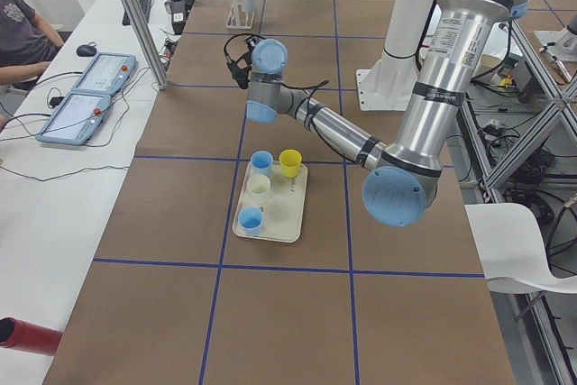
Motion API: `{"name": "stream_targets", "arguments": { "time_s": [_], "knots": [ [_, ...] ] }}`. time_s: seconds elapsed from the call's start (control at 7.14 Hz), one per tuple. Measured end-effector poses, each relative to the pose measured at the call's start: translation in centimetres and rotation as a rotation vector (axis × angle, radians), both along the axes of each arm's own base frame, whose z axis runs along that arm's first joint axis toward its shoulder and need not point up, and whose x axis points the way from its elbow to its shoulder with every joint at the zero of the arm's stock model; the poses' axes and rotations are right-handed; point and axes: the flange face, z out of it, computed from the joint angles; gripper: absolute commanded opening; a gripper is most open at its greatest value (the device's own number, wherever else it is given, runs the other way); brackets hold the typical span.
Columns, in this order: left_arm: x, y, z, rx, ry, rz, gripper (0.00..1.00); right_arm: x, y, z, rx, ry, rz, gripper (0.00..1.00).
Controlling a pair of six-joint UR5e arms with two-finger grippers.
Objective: Transfer IKEA cup to right arm and place on rack
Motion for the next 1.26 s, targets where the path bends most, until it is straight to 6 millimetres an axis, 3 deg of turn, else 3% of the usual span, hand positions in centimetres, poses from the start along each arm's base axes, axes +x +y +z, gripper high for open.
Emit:
{"name": "stream_targets", "arguments": {
  "time_s": [0.42,0.56,0.84,1.26],
  "knots": [
    [0.1,-0.8,0.7,-0.007,-0.040,-0.012,1.00,6.7,-3.0,4.9,0.002,0.312,0.024,0.08],
    [0.2,-0.9,0.8,-0.010,-0.043,-0.013,1.00,7.8,-3.7,6.3,0.014,0.421,0.006,0.07],
    [0.2,-1.0,1.2,-0.016,-0.048,-0.014,1.00,7.0,-4.5,8.7,-0.004,0.601,-0.055,0.06],
    [0.3,-1.1,1.9,-0.030,-0.055,-0.015,1.00,5.7,-5.5,10.5,-0.035,0.715,-0.204,0.05]
  ]
}}
